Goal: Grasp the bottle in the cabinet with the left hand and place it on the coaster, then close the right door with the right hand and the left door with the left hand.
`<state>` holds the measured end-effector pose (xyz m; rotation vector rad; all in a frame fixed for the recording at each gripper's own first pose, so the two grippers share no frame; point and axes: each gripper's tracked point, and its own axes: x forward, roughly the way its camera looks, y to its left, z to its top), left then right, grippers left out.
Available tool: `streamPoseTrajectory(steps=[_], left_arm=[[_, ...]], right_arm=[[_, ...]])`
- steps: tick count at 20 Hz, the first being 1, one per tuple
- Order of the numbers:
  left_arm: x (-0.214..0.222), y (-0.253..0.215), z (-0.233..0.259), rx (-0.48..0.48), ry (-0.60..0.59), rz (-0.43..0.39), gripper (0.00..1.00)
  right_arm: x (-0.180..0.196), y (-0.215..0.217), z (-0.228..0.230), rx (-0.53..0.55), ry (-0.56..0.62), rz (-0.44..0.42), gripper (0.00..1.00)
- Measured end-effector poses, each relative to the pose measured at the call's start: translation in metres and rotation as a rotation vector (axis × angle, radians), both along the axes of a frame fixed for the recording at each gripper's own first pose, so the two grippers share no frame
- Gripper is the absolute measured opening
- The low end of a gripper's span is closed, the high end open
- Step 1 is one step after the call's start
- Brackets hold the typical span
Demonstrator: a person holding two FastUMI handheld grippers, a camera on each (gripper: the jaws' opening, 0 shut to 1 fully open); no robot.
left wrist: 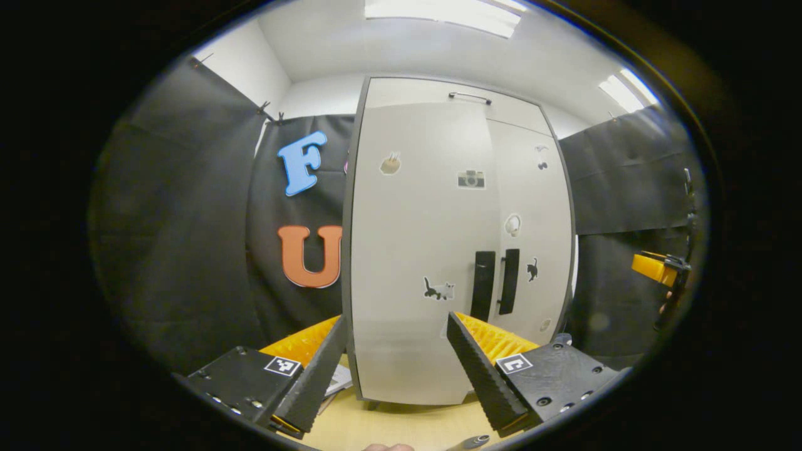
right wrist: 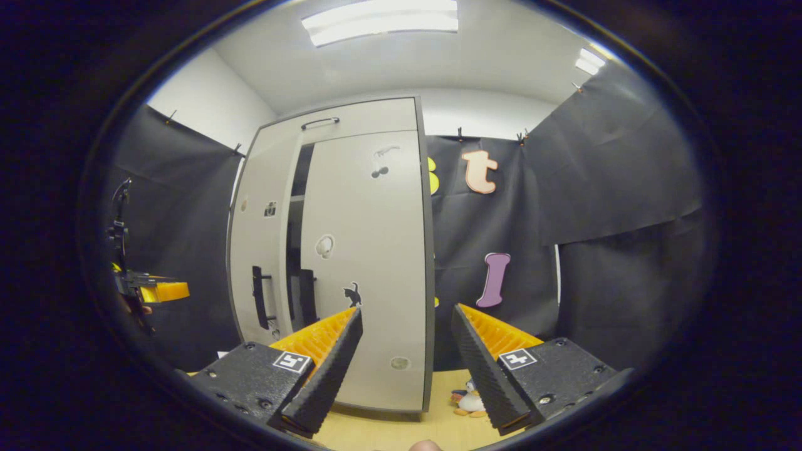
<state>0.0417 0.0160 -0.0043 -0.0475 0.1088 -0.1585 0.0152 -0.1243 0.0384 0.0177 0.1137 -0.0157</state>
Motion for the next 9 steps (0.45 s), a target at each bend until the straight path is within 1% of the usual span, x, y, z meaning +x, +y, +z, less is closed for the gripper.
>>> streamPoseTrajectory(steps=[1,2,3,4,5,6,7,8,9], left_arm=[[-0.001,0.002,0.007,0.009,-0.017,0.014,1.0],[-0.004,0.001,0.013,0.015,-0.033,0.017,0.92],[-0.006,-0.002,0.02,0.019,-0.051,0.016,1.0],[-0.008,-0.002,0.028,0.022,-0.071,0.02,1.0],[-0.009,-0.002,0.034,0.023,-0.083,0.03,1.0],[-0.013,-0.002,0.038,0.019,-0.092,0.048,1.0],[-0.015,-0.004,0.041,0.012,-0.1,0.052,1.0],[-0.017,-0.005,0.044,0.007,-0.107,0.053,1.0],[-0.018,-0.004,0.047,0.002,-0.113,0.057,1.0]], right_arm=[[0.001,0.005,0.006,0.006,-0.014,0.009,0.94],[0.002,0.009,0.011,0.014,-0.025,0.014,0.94],[0.002,0.014,0.014,0.029,-0.031,0.01,0.94],[0.001,0.024,0.018,0.046,-0.037,0.027,0.91],[0.002,0.034,0.023,0.049,-0.049,0.045,0.95],[0.002,0.039,0.028,0.042,-0.062,0.051,0.91],[0.001,0.044,0.033,0.034,-0.079,0.06,0.95],[0.001,0.048,0.037,0.031,-0.093,0.067,0.91],[0.001,0.053,0.039,0.031,-0.099,0.078,0.96]])
